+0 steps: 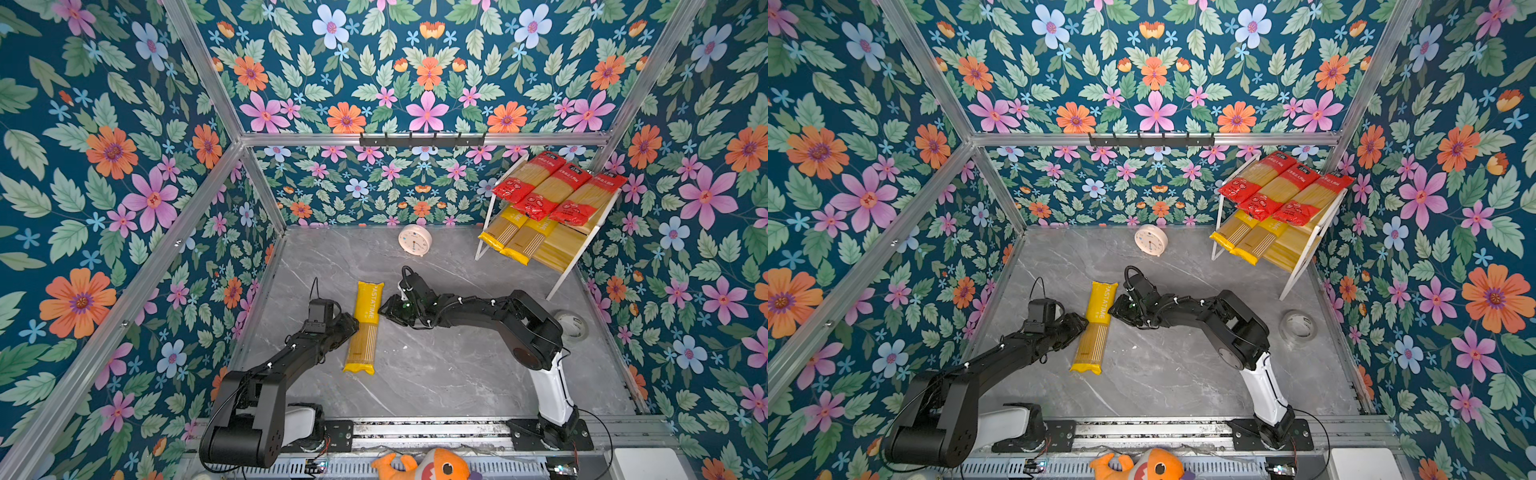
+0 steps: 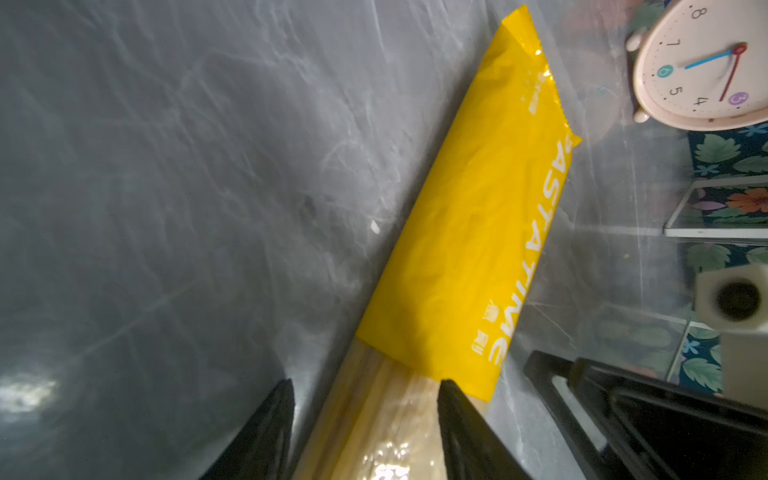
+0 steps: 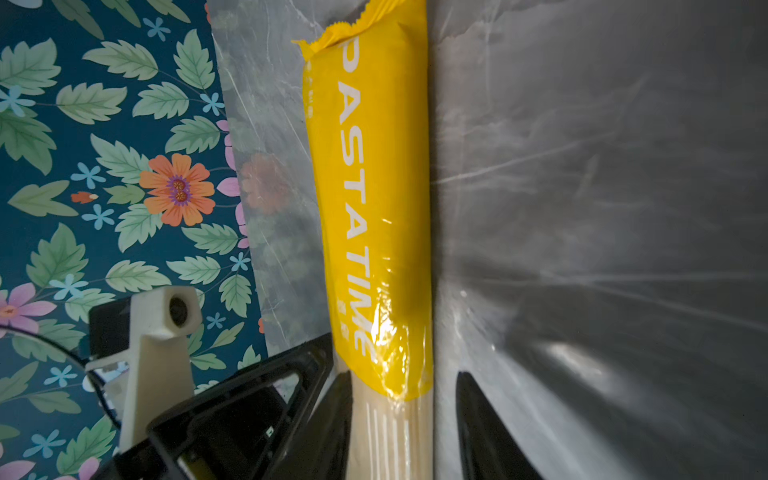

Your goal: Place and organize the pasta boxes and bags onto the shelf

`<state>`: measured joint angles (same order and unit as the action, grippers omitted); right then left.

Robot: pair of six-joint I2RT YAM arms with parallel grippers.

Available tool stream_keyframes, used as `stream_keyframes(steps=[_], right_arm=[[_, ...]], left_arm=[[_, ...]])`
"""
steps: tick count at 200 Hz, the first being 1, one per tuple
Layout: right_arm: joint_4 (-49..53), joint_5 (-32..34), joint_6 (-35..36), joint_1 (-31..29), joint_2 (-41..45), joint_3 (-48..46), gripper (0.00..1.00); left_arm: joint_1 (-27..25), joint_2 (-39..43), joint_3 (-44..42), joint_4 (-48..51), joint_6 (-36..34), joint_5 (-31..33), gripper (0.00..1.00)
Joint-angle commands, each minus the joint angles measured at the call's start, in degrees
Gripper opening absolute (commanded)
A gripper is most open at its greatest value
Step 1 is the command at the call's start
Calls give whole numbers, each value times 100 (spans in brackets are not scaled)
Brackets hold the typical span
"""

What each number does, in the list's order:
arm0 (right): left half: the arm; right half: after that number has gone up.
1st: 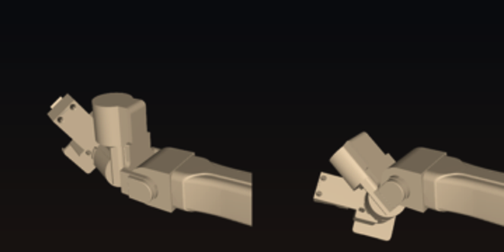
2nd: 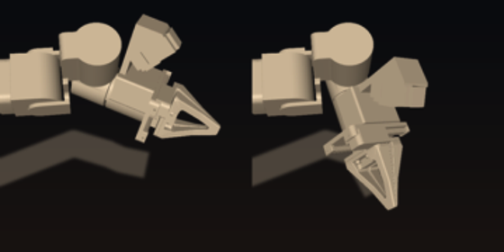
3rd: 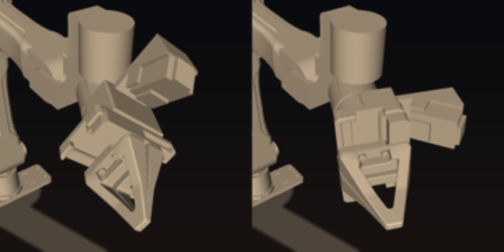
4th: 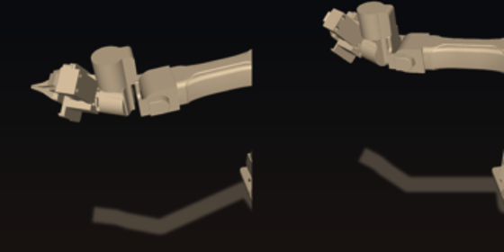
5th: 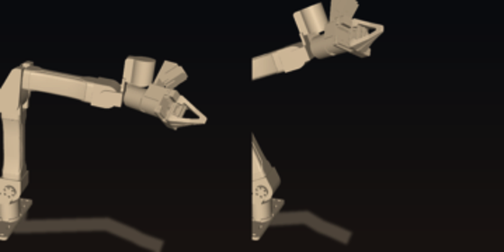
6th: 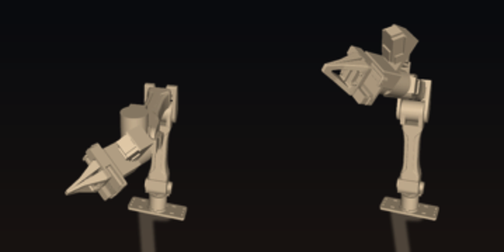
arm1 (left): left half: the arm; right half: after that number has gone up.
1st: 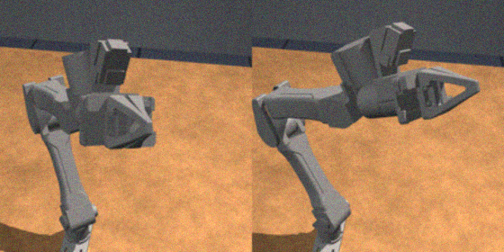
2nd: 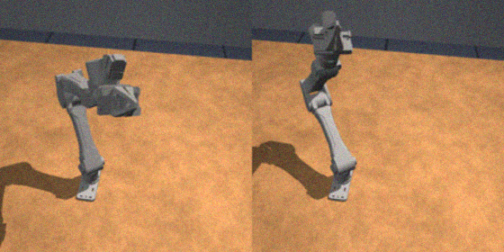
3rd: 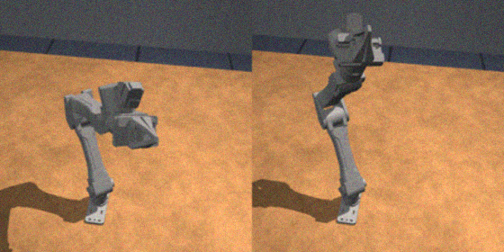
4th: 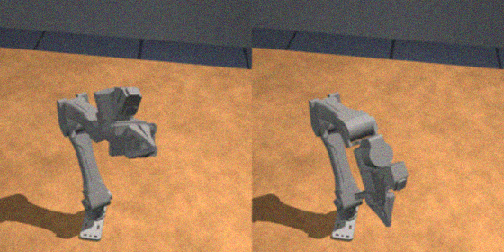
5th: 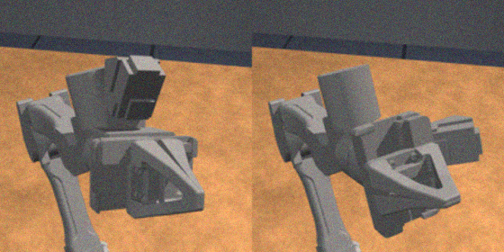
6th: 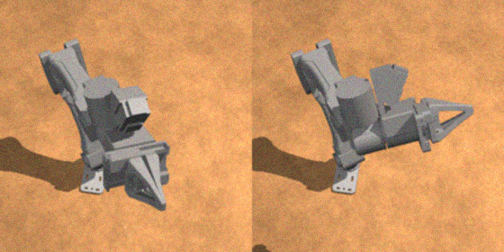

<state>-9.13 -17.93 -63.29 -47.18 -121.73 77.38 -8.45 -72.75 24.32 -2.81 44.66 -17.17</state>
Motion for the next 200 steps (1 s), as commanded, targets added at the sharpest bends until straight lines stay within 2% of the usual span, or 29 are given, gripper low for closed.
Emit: stream_keyframes(steps=[1,43,96,128,162,183,200], right_arm=[[157,-78,-157,-19,-218,239,41],[-161,-361,-180,-37,-630,488,35],[-653,-412,207,-36,-393,262,15],[-968,-296,537,-8,-9,-26,4],[-1488,-246,941,170,668,-705,0],[-2016,-148,1478,294,1295,-1388,0],[-2372,-90,2286,373,1946,-1947,0]], left_arm=[[-64,-99,-65,-414,121,-159,53],[-201,-287,-75,-725,192,-258,42],[-192,-188,24,-619,9,-383,40],[-158,67,256,-279,-277,-507,45],[-130,604,530,-99,-828,-637,55],[-131,987,442,-635,-1002,-799,59],[-148,1231,235,-1515,-947,-1055,63]])
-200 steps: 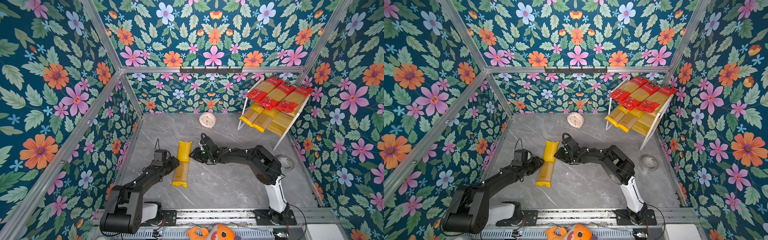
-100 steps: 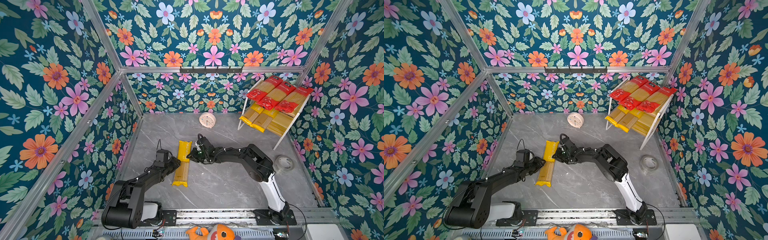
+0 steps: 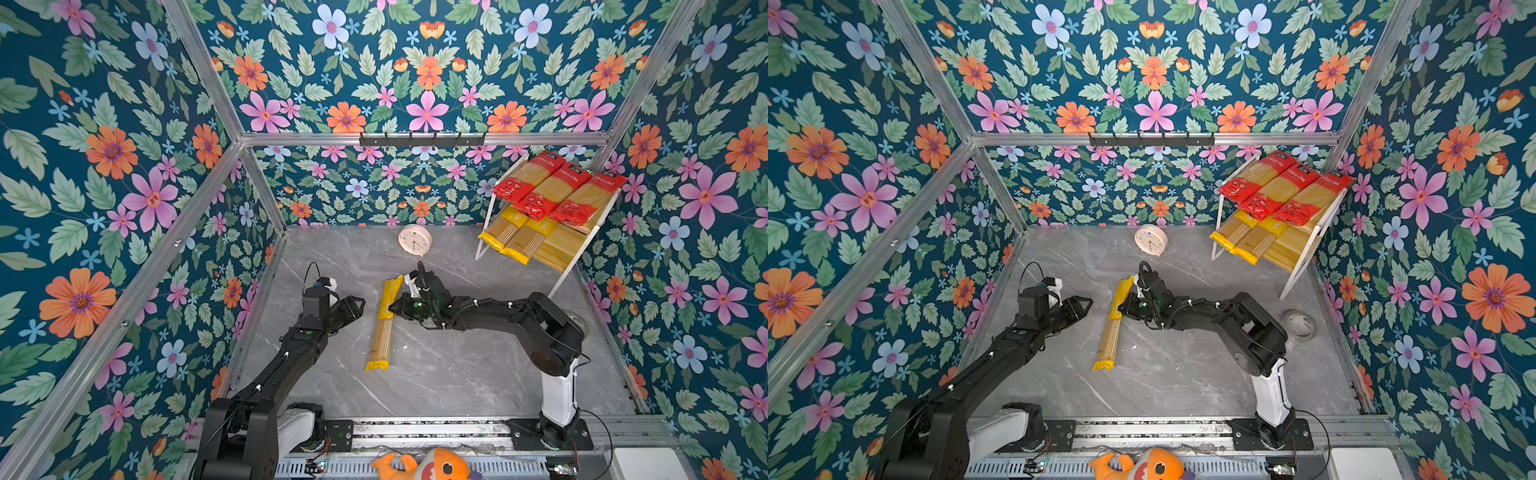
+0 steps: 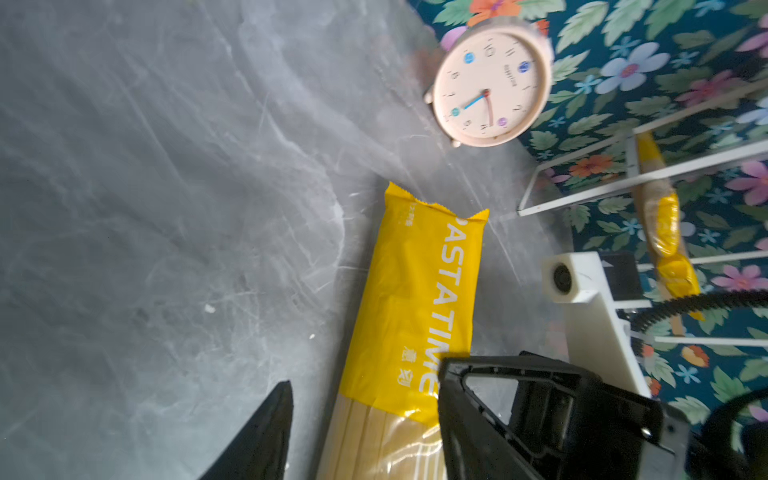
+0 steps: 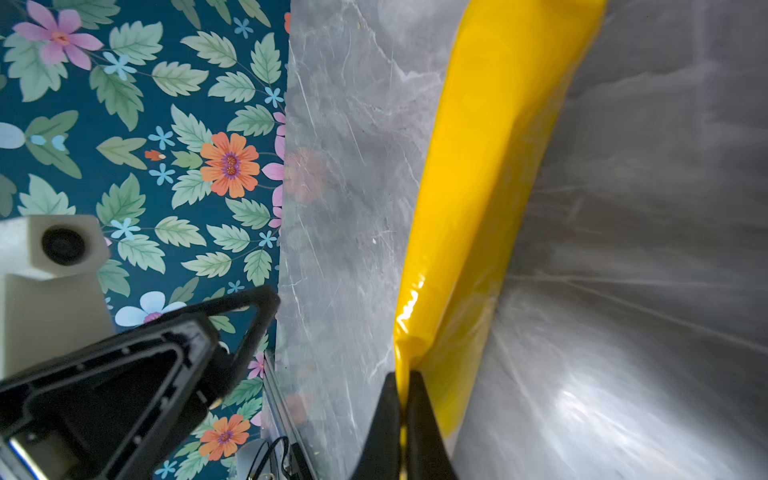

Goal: Place and organize the pasta boxes and bags onto the shelf
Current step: 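Grasp the yellow pack's top end with the right gripper while the left gripper holds it, then lift the yellow pack upright with the right gripper while the left gripper steadies it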

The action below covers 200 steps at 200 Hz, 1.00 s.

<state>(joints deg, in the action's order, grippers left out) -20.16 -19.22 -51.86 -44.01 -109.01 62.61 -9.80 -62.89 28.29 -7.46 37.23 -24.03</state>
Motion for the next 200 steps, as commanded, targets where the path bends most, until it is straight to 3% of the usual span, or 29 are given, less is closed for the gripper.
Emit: stream_keyframes(steps=[1,42,93,135,200], right_arm=[[-1287,40,1195,62,716,-509,0],[-2234,-533,2288,660,2183,-1608,0],[-1970,-1440,2816,1443,3246,-1586,0],[-1568,-2131,3100,1707,3670,-1243,0],[-1624,-3528,2941,1730,3815,-747,0]], left_arm=[[-17,257,-173,-1110,-201,-380,63],[-713,154,-233,-2863,-516,-791,71],[-1352,-776,-126,-4775,21,-1606,81],[-1929,-1294,215,-5357,-27,-1878,87],[-2102,-1729,445,-6756,794,-2358,90]])
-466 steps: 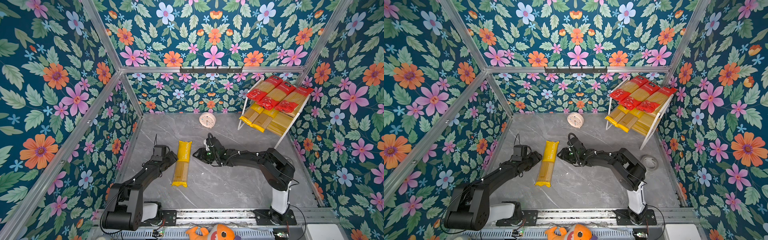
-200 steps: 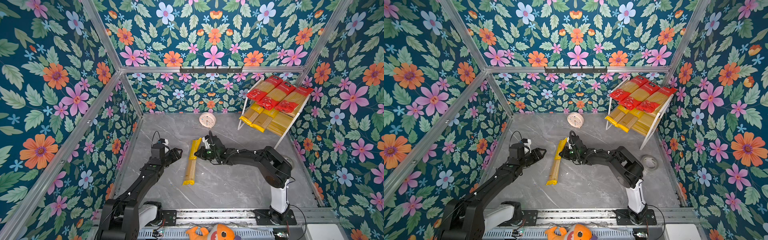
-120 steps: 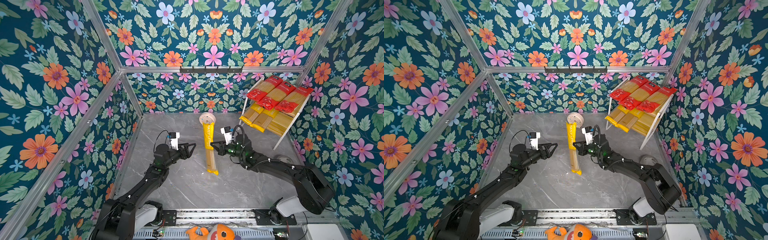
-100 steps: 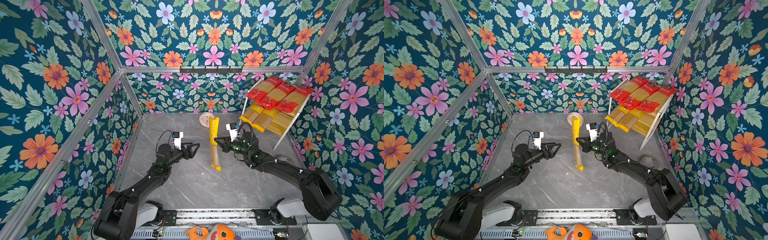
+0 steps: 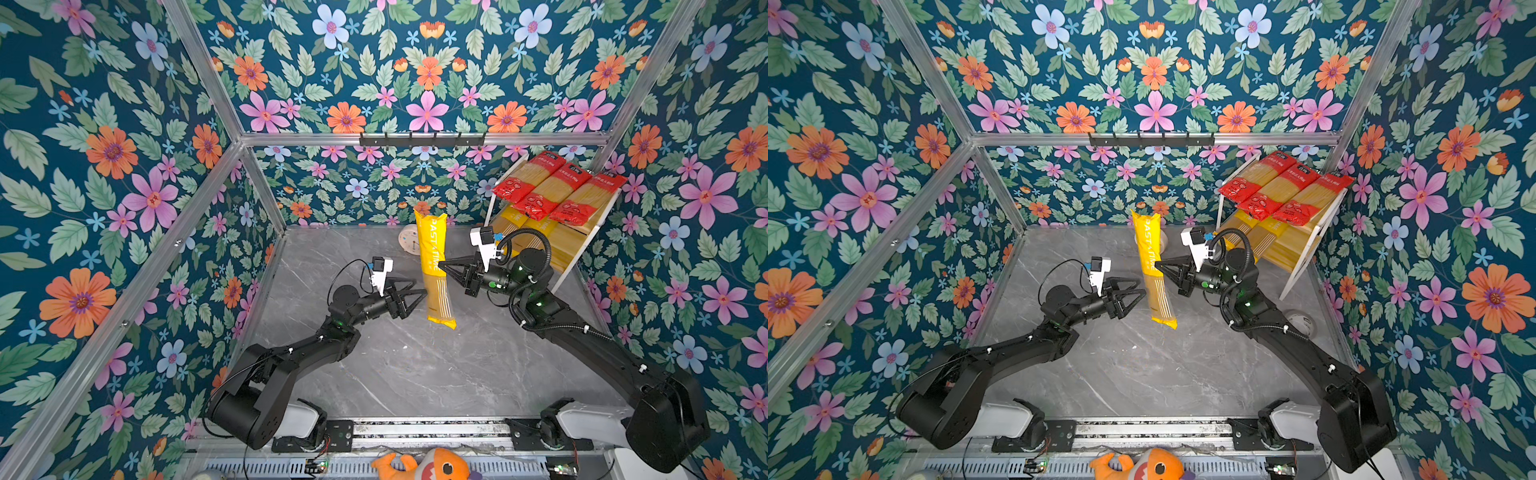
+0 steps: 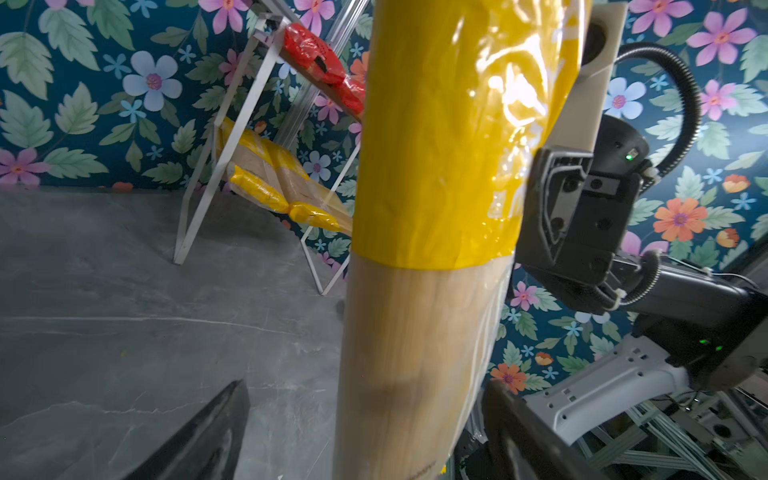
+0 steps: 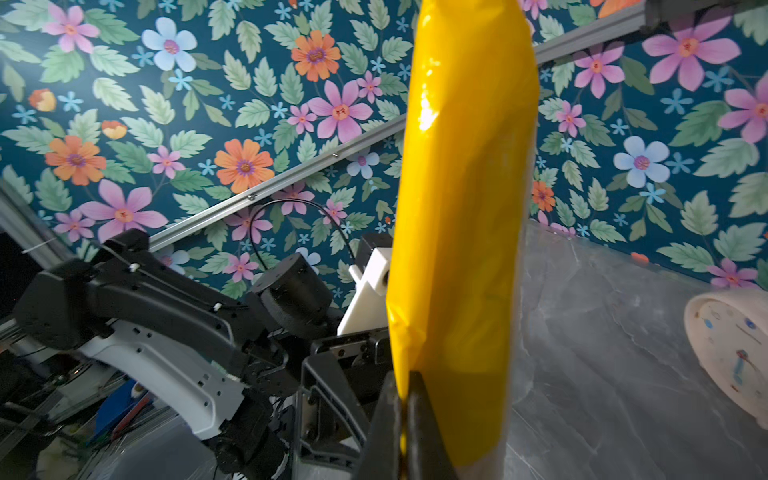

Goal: Place and organize the pasta boxes and bags onto the shelf
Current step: 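Lift the yellow pack upright with the right gripper while the left gripper steadies it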

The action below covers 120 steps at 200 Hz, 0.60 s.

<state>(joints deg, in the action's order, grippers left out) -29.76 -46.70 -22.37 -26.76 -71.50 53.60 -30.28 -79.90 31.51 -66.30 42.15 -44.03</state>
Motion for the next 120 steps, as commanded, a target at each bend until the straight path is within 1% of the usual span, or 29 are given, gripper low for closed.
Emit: stream_keyframes(steps=[1,24,41,61,80,109,111,120], right_arm=[[-673,-802,-15,5,61,156,0],[-1076,-1179,-354,97,-18,187,0],[-1435,-1251,-651,182,-100,127,0],[-1836,-1137,-904,279,-146,-94,0],[-1881,-1018,-942,286,-154,-261,0],[-1599,-646,-824,296,-61,-492,0],[-1569,-616,-816,297,-51,-502,1],[-1509,-492,-803,302,7,-600,10]], left_arm=[[-55,-32,126,-878,294,-368,90],[-121,-242,198,-1103,369,-630,87],[-191,-442,283,-1486,666,-758,80],[-266,-615,372,-1819,865,-844,64],[-294,-709,425,-1913,936,-858,42],[-303,-790,500,-1715,839,-903,26],[-303,-801,504,-1687,828,-905,25],[-303,-829,527,-1588,782,-908,22]])
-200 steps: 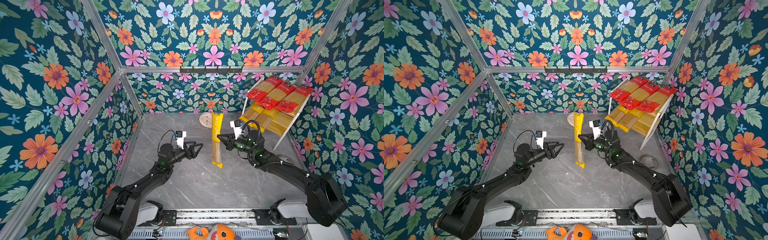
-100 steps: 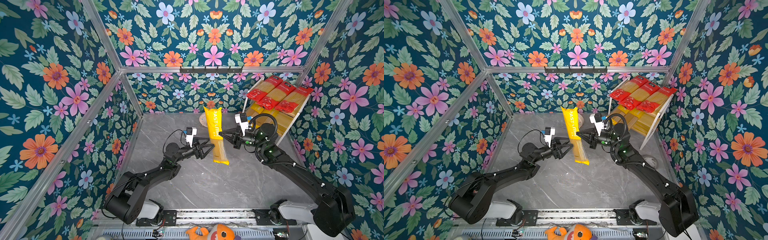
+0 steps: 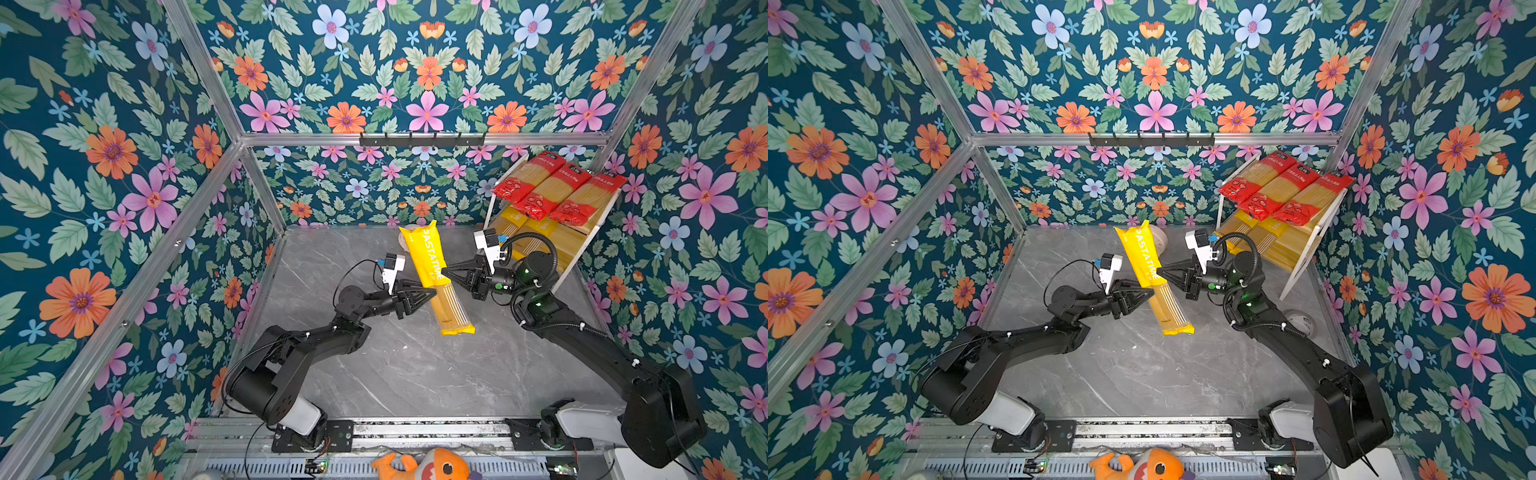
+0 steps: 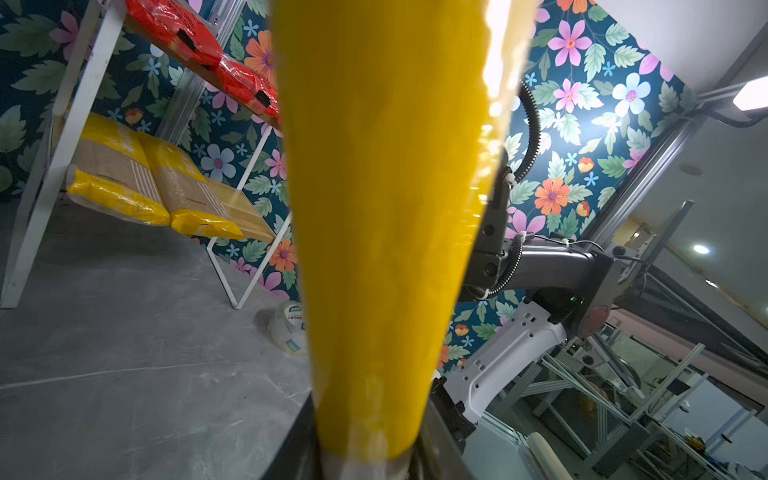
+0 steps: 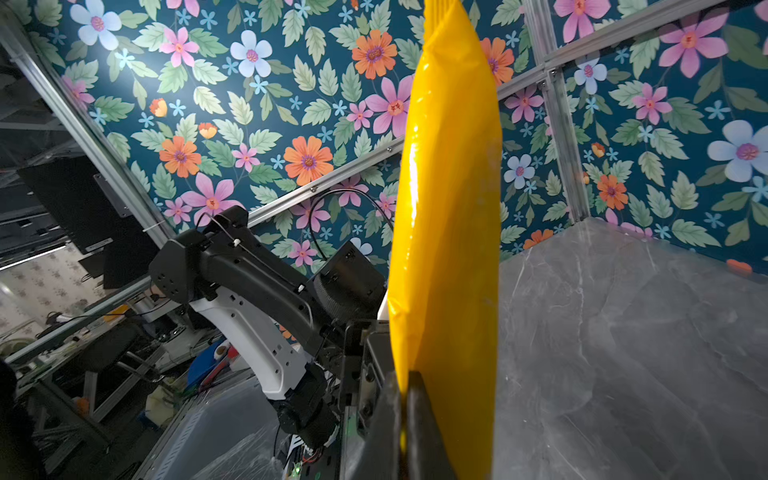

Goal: Place and organize the pasta boxes and bags onto the shelf
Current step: 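Lift the yellow pack upright with the right gripper while the left gripper steadies it, then carry the yellow pack with the right gripper onto the lower shelf tier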

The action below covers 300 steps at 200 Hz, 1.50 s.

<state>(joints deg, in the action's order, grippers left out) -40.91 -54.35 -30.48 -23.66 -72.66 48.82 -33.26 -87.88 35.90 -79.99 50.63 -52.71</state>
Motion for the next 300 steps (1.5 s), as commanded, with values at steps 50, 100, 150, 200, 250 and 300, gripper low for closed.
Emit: stream_keyframes(steps=[50,100,150,200,250,300], right_arm=[[513,956,-4,211,819,-1131,52],[1192,2024,-159,95,1698,-2664,70],[958,2420,-288,-159,1929,-3148,71],[92,2056,-639,-170,1488,-3164,59],[-166,2206,-795,-169,1544,-3229,24],[-519,2279,-1003,-169,1409,-3257,10]], left_arm=[[20,-362,340,243,-176,-65,6],[38,-635,861,756,-2,-54,6],[-98,-849,1141,809,236,-273,7],[-365,-1044,1376,811,305,-357,7],[-366,-1168,1562,833,318,-366,11],[-283,-1241,1548,906,423,-340,25]])
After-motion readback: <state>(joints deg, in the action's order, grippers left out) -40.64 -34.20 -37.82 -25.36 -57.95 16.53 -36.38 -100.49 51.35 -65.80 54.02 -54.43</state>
